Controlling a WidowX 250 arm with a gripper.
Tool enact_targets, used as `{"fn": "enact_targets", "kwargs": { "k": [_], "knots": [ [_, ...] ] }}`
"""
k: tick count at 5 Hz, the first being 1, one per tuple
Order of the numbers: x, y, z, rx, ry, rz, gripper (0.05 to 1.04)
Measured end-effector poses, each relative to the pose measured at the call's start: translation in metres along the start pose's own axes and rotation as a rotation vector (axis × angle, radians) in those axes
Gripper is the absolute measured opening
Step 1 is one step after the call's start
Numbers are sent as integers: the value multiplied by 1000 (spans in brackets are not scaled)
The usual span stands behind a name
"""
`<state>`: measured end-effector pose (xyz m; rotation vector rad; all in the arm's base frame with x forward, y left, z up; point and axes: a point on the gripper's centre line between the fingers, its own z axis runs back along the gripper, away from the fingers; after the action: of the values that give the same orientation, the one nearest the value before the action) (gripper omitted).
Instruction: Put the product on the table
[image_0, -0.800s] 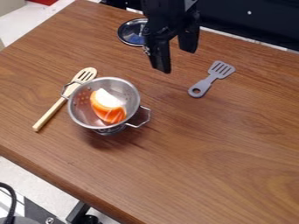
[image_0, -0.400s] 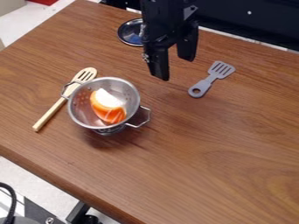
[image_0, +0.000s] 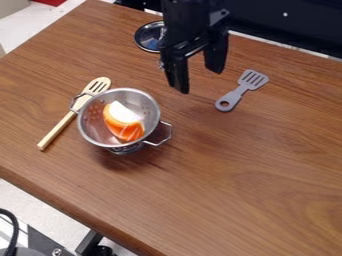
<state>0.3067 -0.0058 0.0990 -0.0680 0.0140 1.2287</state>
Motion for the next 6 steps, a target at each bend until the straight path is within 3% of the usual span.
{"fn": "enact_targets", "kwargs": {
  "k": [2, 3, 4, 5, 6],
  "knots": [
    [1, 1, 9, 5, -6, -365, 1000],
    [2, 5, 12, 35, -3, -524, 1000],
    [10, 9, 13, 45, -9, -553, 1000],
    [20, 13, 21, 33, 14, -479, 1000],
    [34, 30, 36, -34, -11, -352, 1000]
  ]
}}
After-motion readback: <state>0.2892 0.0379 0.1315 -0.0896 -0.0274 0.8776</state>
